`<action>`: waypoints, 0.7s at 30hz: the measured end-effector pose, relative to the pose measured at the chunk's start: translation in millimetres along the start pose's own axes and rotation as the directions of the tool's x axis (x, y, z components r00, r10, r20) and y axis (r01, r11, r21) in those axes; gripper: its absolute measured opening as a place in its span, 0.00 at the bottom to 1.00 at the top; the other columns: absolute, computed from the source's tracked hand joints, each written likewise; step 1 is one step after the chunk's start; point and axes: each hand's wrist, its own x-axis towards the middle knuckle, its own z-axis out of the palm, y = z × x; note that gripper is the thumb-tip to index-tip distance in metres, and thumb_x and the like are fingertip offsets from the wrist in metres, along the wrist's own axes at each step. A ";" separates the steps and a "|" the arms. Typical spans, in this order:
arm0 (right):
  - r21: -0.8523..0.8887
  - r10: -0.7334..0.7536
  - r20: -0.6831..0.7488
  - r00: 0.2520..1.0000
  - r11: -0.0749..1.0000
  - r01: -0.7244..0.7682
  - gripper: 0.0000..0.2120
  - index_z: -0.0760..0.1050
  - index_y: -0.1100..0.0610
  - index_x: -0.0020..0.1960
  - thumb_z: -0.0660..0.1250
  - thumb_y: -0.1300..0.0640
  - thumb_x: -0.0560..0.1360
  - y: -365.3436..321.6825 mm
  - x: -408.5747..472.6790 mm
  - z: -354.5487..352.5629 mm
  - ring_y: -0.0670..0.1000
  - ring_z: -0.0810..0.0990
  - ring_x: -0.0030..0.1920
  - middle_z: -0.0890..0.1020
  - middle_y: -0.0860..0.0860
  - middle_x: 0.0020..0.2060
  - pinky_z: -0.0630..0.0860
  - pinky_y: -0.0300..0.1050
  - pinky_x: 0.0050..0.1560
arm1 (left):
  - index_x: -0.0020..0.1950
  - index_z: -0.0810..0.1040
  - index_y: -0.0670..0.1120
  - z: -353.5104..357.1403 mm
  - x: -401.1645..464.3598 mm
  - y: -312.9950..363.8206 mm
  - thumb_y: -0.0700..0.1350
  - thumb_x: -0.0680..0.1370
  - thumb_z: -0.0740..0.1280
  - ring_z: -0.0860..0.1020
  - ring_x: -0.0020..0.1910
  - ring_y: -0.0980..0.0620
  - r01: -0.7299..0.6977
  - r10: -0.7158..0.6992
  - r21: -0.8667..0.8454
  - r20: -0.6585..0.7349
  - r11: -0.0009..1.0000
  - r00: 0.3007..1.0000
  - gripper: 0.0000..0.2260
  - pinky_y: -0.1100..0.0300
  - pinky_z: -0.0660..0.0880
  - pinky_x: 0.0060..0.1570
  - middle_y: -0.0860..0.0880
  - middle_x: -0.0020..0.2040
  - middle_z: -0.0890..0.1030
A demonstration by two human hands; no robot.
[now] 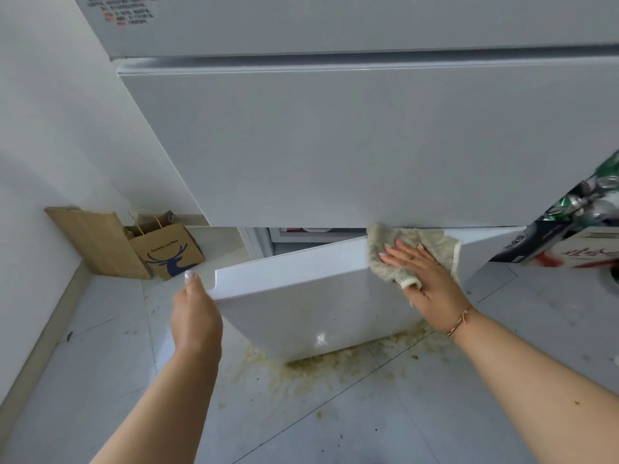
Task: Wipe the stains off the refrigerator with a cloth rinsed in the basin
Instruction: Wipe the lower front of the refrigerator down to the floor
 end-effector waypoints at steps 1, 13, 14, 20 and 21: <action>-0.034 0.013 0.012 1.000 0.999 -0.012 0.26 0.65 0.49 0.71 0.51 0.50 0.73 11.3 -5.8 -7.3 0.40 0.54 0.74 0.65 0.42 0.71 0.42 0.35 0.74 | 0.66 0.69 0.46 1.7 0.4 2.8 0.65 0.79 0.49 0.74 0.59 0.43 0.002 -0.002 0.004 -0.008 1.000 1.000 0.28 0.47 0.70 0.57 0.45 0.58 0.74; 0.946 0.771 0.095 0.630 0.127 -0.299 0.12 0.77 0.58 0.48 0.63 0.50 0.78 9.2 -26.5 -29.0 0.56 0.80 0.53 0.81 0.57 0.48 0.76 0.53 0.55 | 0.59 0.69 0.46 33.2 6.7 32.5 0.57 0.81 0.54 0.69 0.50 0.47 -0.053 0.056 0.031 -0.124 0.998 0.991 0.16 0.51 0.67 0.50 0.47 0.54 0.72; 0.971 0.773 0.148 0.617 0.005 -0.240 0.14 0.76 0.59 0.52 0.63 0.48 0.77 3.0 -24.1 -30.1 0.55 0.80 0.56 0.82 0.57 0.52 0.75 0.55 0.58 | 0.63 0.68 0.45 36.2 4.0 33.3 0.56 0.81 0.54 0.69 0.50 0.46 -0.040 0.045 0.036 -0.151 0.999 0.988 0.18 0.51 0.67 0.50 0.45 0.58 0.72; 0.974 0.718 0.221 0.660 -0.191 -0.119 0.21 0.76 0.56 0.57 0.61 0.41 0.75 -15.4 -20.1 -30.4 0.55 0.80 0.57 0.82 0.55 0.56 0.74 0.60 0.59 | 0.72 0.62 0.46 46.0 -0.6 31.7 0.56 0.79 0.55 0.71 0.55 0.44 0.027 -0.033 -0.044 -0.146 0.999 0.989 0.25 0.50 0.67 0.51 0.45 0.63 0.72; 0.973 0.719 0.222 0.658 -0.203 -0.106 0.20 0.76 0.55 0.58 0.62 0.42 0.75 -16.0 -21.4 -30.2 0.55 0.80 0.57 0.82 0.55 0.56 0.75 0.60 0.58 | 0.73 0.61 0.46 46.1 1.4 32.9 0.57 0.79 0.55 0.70 0.55 0.45 0.019 -0.028 -0.059 -0.138 0.998 0.990 0.25 0.51 0.66 0.51 0.45 0.64 0.72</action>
